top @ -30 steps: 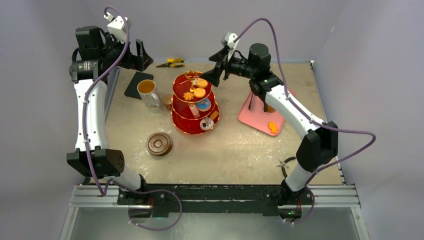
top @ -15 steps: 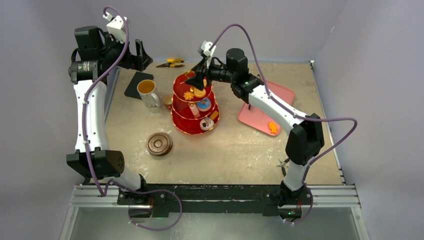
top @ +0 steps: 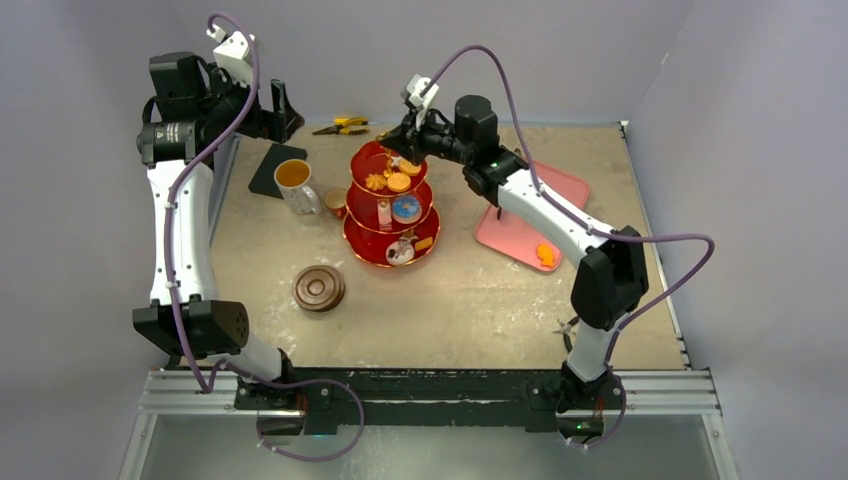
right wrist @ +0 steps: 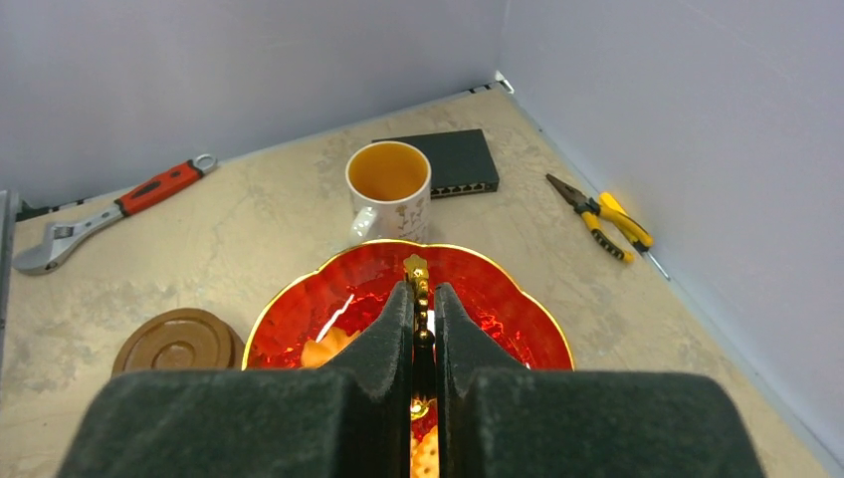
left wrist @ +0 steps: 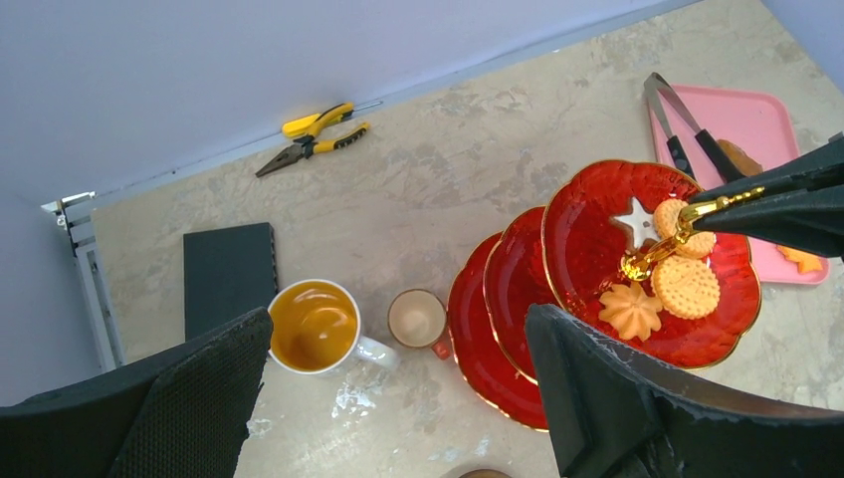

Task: Serve the afternoon tea
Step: Pick up the desert table from the center of the board, then place the dessert table at the center of the board.

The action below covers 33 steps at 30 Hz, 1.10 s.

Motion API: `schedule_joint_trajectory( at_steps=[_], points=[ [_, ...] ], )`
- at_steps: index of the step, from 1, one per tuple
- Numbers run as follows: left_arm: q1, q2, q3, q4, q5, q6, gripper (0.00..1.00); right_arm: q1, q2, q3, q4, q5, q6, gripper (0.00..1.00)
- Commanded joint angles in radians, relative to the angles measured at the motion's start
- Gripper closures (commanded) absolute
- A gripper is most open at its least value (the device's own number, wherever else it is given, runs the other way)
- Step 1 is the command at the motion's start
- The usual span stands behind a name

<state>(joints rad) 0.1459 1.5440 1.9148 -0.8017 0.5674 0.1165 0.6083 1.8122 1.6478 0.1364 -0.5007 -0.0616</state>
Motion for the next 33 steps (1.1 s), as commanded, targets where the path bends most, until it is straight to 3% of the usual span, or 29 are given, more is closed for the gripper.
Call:
schedule_joint_trajectory(
  at_steps=[1, 11, 19, 31, 33],
  points=[
    [0.01, -0.044, 0.006, 0.006, -0.006, 0.023, 0.01, -0.038, -0.049, 0.065, 0.058, 0.044, -0.046, 1.0],
    [0.01, -0.044, 0.007, 0.003, -0.009, 0.029, 0.02, -0.171, -0.02, 0.14, 0.084, 0.049, -0.073, 1.0],
    [0.01, -0.044, -0.009, -0.004, -0.011, 0.042, 0.02, -0.197, 0.069, 0.232, 0.048, 0.153, -0.119, 1.0],
    [0.01, -0.055, -0.139, 0.017, -0.056, 0.099, 0.02, -0.221, 0.112, 0.191, 0.158, 0.229, -0.003, 1.0],
    [0.011, -0.051, -0.156, 0.016, -0.055, 0.113, 0.02, -0.221, 0.104, 0.19, 0.158, 0.283, -0.005, 0.86]
  ],
)
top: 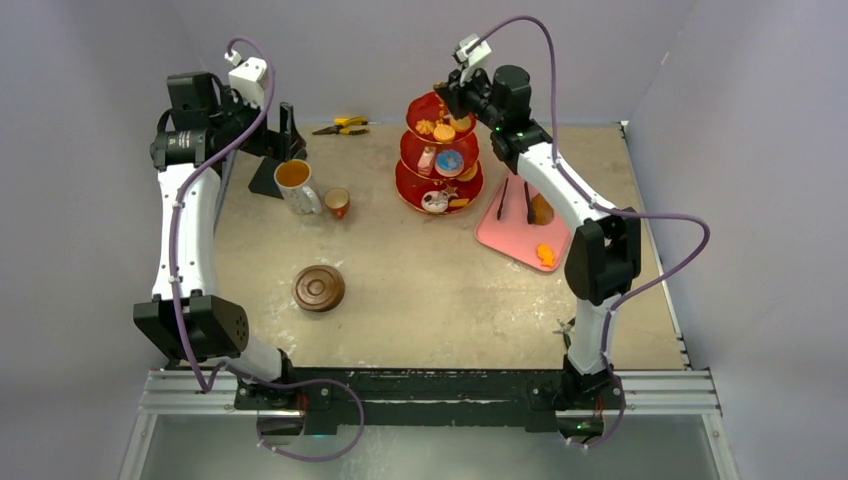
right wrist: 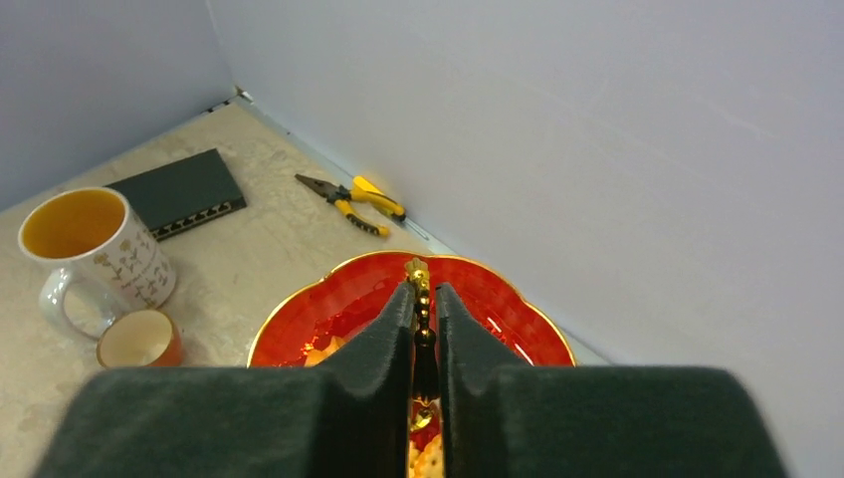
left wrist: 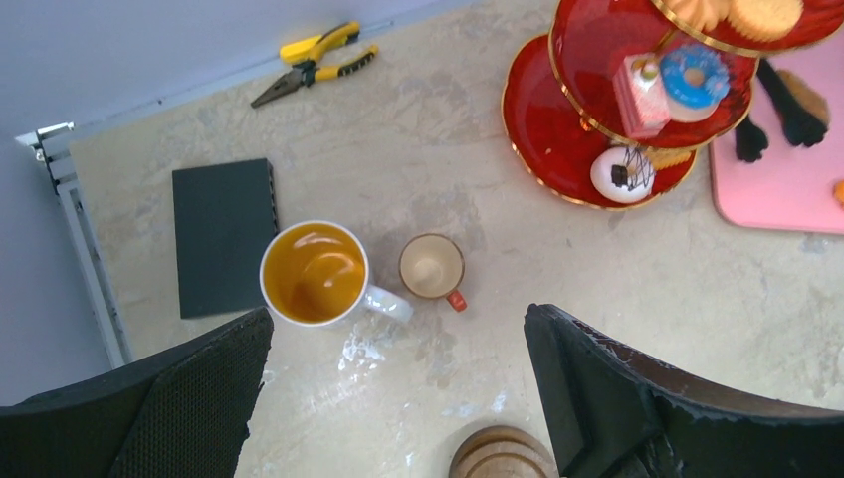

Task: Serve the afternoon tea
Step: Place the dessert table at the center of the board, then move the coaster to the center of the board.

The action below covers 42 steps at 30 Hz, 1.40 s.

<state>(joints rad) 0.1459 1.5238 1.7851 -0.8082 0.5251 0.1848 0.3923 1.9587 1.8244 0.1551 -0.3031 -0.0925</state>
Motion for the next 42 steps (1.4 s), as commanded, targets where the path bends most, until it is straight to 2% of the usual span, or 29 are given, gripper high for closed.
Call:
schedule_joint_trajectory(
  at_steps=[1, 2, 5, 10, 14, 17, 21, 25, 27, 30, 36, 39, 42],
  points=[
    [0.01, -0.03, -0.038, 0.02, -0.017, 0.054, 0.02, -0.005, -0.051, 0.01, 0.136, 0.101, 0.026, 0.69],
    [0.01, -0.029, -0.042, 0.018, -0.022, 0.064, 0.02, -0.006, -0.062, 0.005, 0.134, 0.114, 0.028, 0.55],
    [0.01, -0.021, -0.047, -0.002, -0.034, 0.102, 0.02, 0.001, -0.111, -0.021, 0.126, 0.165, 0.02, 0.3],
    [0.01, -0.009, -0.031, -0.036, -0.039, 0.156, 0.02, 0.045, -0.235, -0.089, 0.113, 0.279, 0.008, 0.12],
    [0.023, -0.006, -0.015, -0.079, -0.026, 0.228, 0.01, 0.157, -0.337, -0.151, 0.055, 0.371, -0.018, 0.02],
    [0.094, 0.027, 0.019, -0.121, 0.028, 0.273, 0.01, 0.256, -0.397, -0.204, -0.006, 0.334, 0.015, 0.01],
    [0.205, 0.119, 0.113, -0.196, 0.12, 0.238, 0.01, 0.437, -0.412, -0.336, 0.037, 0.28, 0.034, 0.01],
    [0.231, 0.11, 0.057, -0.179, 0.145, 0.218, 0.02, 0.614, -0.289, -0.371, 0.064, 0.231, 0.057, 0.01],
    [0.233, 0.078, 0.0, -0.144, 0.13, 0.22, 0.02, 0.659, -0.206, -0.363, 0.082, 0.221, 0.072, 0.02],
    [0.238, 0.062, -0.036, -0.155, 0.121, 0.28, 0.01, 0.691, -0.093, -0.373, 0.15, 0.218, 0.085, 0.1],
    [0.271, 0.063, -0.127, -0.337, 0.148, 0.64, 0.01, 0.697, 0.052, -0.446, 0.305, 0.24, 0.135, 0.28],
    [0.28, 0.049, -0.217, -0.439, 0.154, 0.89, 0.01, 0.697, 0.097, -0.467, 0.318, 0.252, 0.154, 0.31],
    [0.283, 0.032, -0.303, -0.522, 0.157, 1.065, 0.01, 0.697, 0.123, -0.494, 0.331, 0.258, 0.166, 0.33]
  ],
)
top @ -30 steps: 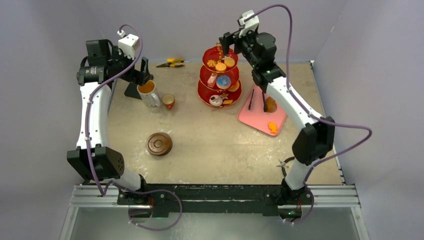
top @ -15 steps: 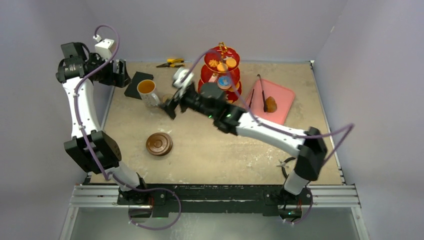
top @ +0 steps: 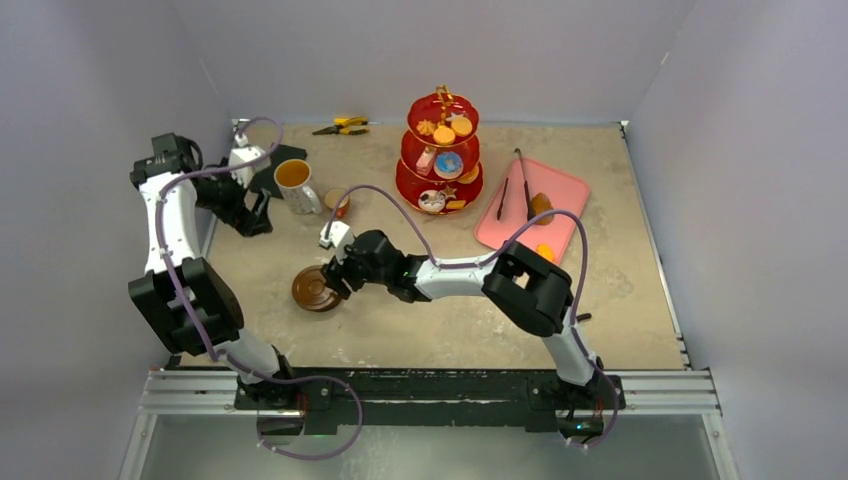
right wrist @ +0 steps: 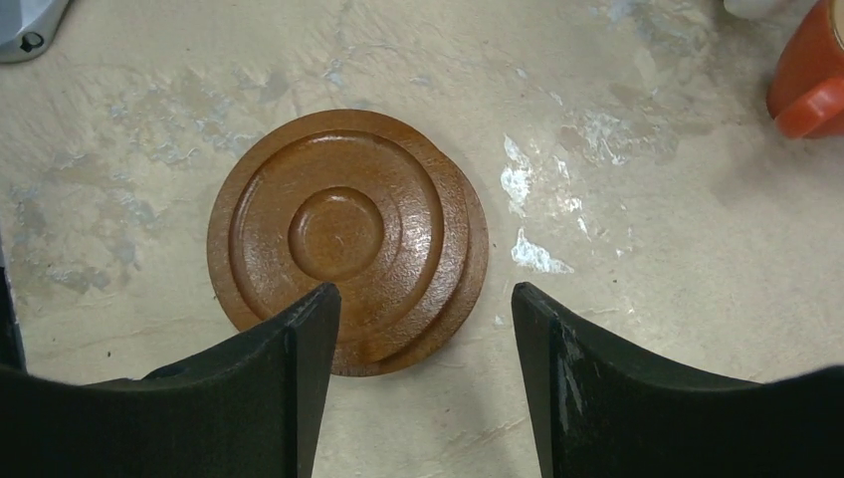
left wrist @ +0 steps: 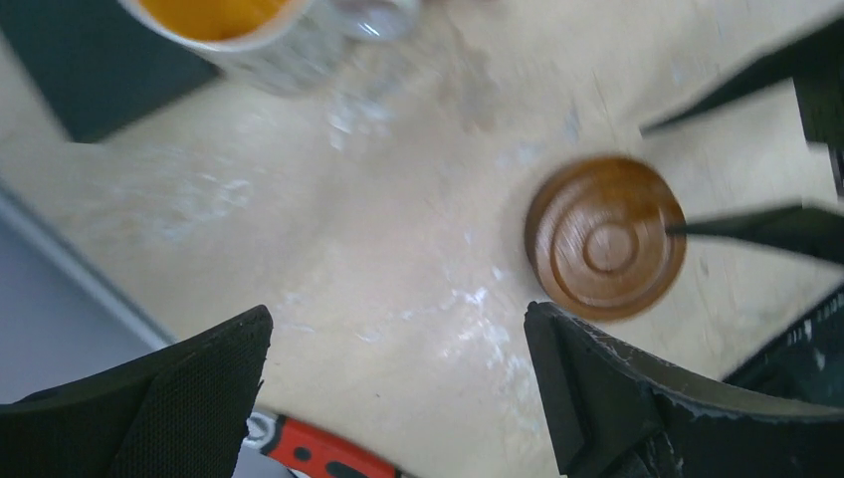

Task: Serve the afternoon tea
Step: Move the coaster to the center of the board.

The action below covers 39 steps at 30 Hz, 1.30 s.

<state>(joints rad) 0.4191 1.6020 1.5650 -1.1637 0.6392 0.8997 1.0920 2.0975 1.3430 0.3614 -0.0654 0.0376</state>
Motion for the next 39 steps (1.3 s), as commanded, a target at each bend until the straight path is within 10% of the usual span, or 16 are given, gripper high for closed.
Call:
schedule_joint_trajectory(
  at_steps=[1, 15, 33, 36, 39],
  points=[
    [0.01, -0.049, -0.107, -0.18, 0.044, 0.386, 0.01, -0.003, -0.009, -0.02, 0.115, 0.022, 0.043, 0.34],
    [-0.016, -0.125, -0.431, -0.069, -0.078, 0.638, 0.04, -0.096, -0.1, -0.264, 0.082, 0.158, 0.117, 0.51],
    [-0.262, -0.176, -0.523, 0.253, -0.079, 0.386, 0.06, -0.203, -0.303, -0.512, -0.1, 0.385, 0.258, 0.74],
    [-0.268, -0.175, -0.508, 0.246, -0.058, 0.37, 0.06, -0.211, -0.372, -0.564, -0.051, 0.333, 0.283, 0.69],
    [-0.277, -0.174, -0.496, 0.24, -0.044, 0.353, 0.06, -0.212, -0.436, -0.563, -0.028, 0.258, 0.284, 0.4]
  ],
)
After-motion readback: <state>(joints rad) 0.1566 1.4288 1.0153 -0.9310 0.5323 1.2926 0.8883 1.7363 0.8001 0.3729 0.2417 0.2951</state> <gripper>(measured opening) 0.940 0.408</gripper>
